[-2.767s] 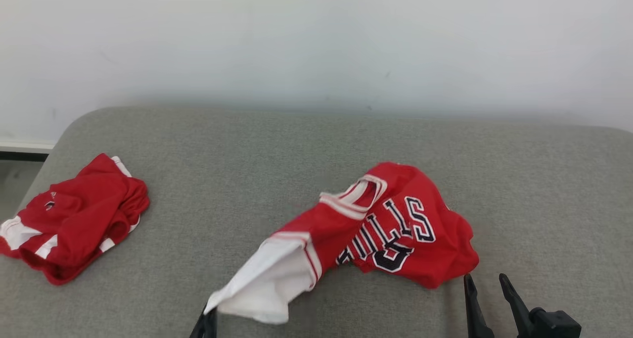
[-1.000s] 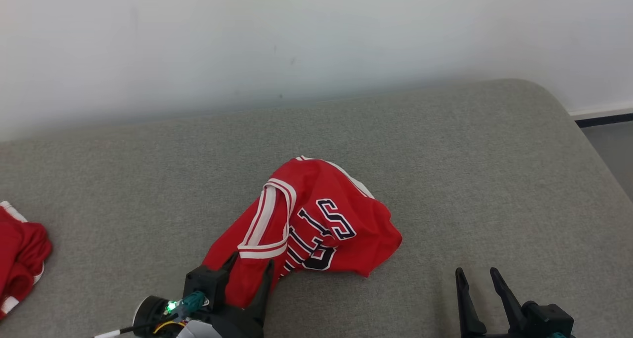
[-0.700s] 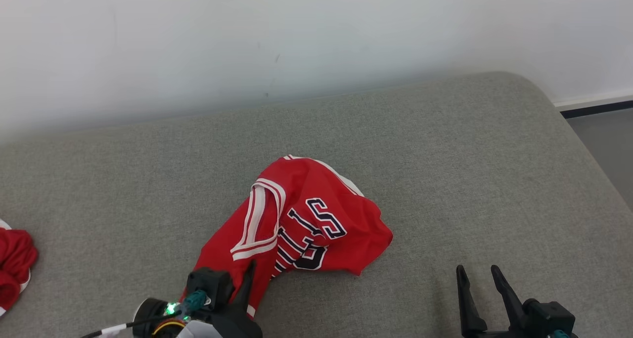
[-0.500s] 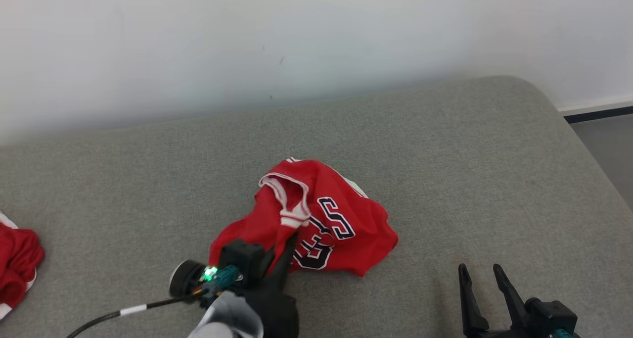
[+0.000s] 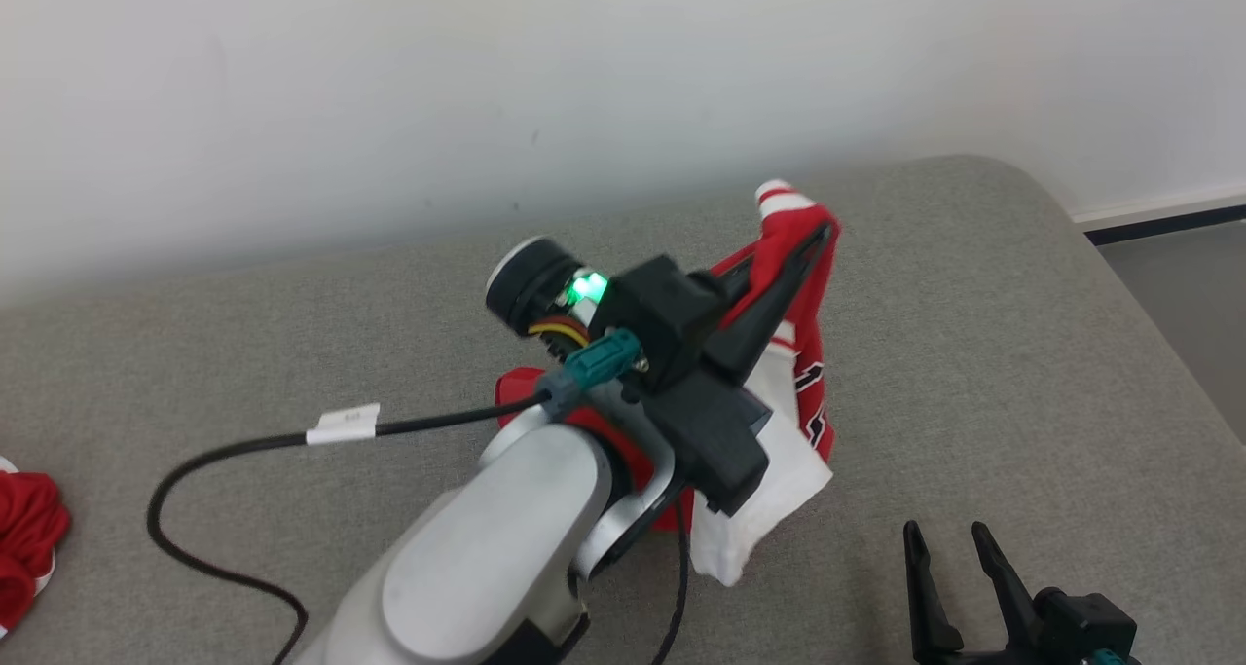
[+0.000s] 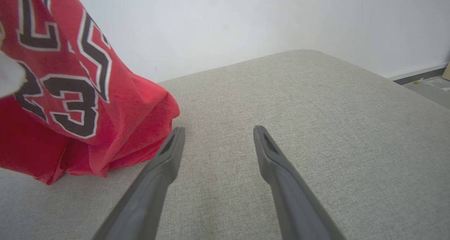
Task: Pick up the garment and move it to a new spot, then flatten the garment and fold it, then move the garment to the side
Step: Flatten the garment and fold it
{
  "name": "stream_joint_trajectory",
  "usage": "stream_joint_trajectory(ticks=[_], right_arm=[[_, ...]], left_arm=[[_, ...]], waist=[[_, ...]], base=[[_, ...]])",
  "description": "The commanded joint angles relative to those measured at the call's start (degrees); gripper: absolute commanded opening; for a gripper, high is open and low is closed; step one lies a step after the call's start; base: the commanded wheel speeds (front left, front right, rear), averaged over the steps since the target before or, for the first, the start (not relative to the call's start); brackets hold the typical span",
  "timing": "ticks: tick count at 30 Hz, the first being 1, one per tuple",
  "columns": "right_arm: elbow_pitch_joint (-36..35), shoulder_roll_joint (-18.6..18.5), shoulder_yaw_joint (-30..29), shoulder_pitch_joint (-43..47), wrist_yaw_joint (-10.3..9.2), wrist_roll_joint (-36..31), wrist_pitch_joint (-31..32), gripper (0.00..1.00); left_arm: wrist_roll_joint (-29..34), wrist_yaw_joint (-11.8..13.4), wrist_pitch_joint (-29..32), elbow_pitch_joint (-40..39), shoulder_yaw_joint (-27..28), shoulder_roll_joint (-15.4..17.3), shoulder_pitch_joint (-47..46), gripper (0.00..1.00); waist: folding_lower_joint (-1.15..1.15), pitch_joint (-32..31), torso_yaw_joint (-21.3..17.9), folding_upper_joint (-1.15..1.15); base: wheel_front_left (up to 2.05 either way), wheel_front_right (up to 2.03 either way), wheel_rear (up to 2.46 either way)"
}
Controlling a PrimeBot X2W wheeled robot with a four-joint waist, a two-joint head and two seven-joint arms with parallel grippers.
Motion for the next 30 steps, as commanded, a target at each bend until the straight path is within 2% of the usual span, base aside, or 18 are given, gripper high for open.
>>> stream_joint_trajectory(ticks=[1,9,13,21,26,30], right_arm=[[-0.1,0.0,-0.1,0.4,-0.13,-0.1,-0.1,1.0],[0.3,0.0,-1.4,0.8,-0.13,-1.1,-0.1,1.0],[0.4,0.0,-1.3,0.1,-0.13,-1.5,-0.1,1.0],[0.1,0.0,-2.2,1.1,-0.13,-1.9,-0.1,1.0],[0.1,0.0,-2.3,1.0,-0.13,-2.1,-0.1,1.0],[0.0,0.0,-2.1,0.8,-0.13,-2.1,-0.1,1.0]], left_arm=[[-1.0,0.0,-0.6,-0.2,-0.6,-0.2,-2.2,0.0],[-13.4,5.5,-5.2,-0.6,-6.3,-0.1,-16.4,0.0],[-16.9,8.2,-7.6,3.3,-9.2,-0.1,-19.7,0.0],[-19.7,9.5,-11.9,14.7,-10.7,0.6,-14.8,0.0],[-21.4,9.4,-14.3,19.7,-9.3,4.0,-9.0,0.0],[-22.5,9.5,-15.7,22.1,-7.7,8.3,-3.1,0.0]], waist=[[0.0,-0.2,-0.5,0.0],[0.0,-0.7,-0.4,0.0],[0.0,-0.6,-0.1,0.0],[0.0,-0.1,2.3,0.0],[0.0,0.1,3.8,0.0],[0.0,0.0,4.5,0.0]], base=[[0.0,0.0,0.0],[0.0,0.0,0.0],[0.0,0.0,0.0],[0.0,0.0,0.0],[0.0,0.0,0.0],[0.0,0.0,0.0]])
